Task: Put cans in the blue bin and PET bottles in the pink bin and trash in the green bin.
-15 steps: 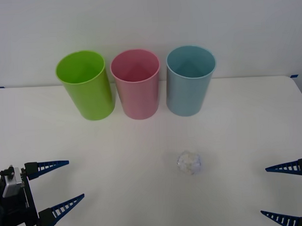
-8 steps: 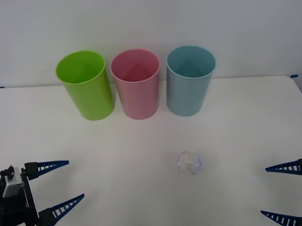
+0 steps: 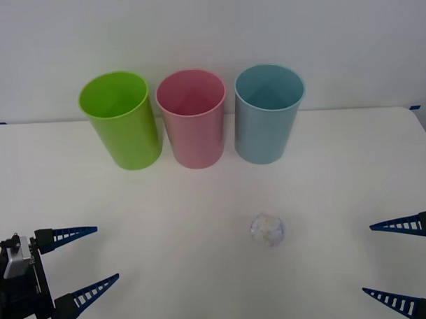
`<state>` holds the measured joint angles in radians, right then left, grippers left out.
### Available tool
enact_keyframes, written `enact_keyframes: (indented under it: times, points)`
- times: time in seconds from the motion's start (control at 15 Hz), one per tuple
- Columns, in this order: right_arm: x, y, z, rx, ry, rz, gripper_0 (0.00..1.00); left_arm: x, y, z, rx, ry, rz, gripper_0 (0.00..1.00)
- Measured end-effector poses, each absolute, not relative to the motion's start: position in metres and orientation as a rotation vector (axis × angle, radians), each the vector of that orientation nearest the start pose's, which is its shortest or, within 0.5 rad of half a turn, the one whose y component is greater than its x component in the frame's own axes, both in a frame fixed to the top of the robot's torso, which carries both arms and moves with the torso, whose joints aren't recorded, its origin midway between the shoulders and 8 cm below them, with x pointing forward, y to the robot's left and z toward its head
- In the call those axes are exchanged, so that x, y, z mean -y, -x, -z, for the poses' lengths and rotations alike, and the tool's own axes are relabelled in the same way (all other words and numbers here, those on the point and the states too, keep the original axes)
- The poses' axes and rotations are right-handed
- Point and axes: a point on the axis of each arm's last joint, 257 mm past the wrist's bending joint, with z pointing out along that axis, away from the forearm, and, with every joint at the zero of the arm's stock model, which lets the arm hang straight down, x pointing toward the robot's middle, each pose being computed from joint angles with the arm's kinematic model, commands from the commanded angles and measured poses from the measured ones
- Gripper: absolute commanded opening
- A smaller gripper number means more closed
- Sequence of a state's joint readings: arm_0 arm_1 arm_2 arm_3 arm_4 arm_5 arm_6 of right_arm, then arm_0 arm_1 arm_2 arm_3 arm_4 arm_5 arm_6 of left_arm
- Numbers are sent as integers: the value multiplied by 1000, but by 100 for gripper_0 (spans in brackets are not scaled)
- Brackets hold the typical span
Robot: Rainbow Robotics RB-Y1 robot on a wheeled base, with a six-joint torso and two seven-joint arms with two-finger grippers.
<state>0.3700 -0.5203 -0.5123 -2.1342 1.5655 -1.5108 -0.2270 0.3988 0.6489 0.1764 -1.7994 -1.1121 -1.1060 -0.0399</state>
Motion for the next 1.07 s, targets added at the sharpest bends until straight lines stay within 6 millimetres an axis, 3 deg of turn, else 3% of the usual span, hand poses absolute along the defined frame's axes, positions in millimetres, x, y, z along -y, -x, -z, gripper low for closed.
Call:
enact_keyframes:
  times: [0.47, 0.73, 1.07]
  points:
    - [276, -296, 173, -1883, 1283, -271, 100, -235, -314, 237, -1618, -933, 638, 100]
    - [256, -310, 167, -1945, 1269, -218, 100, -235, -314, 237, -1618, -933, 638, 100]
    - [227, -336, 174, -1989, 1281, -195, 100, -235, -314, 237, -1618, -933, 638, 100]
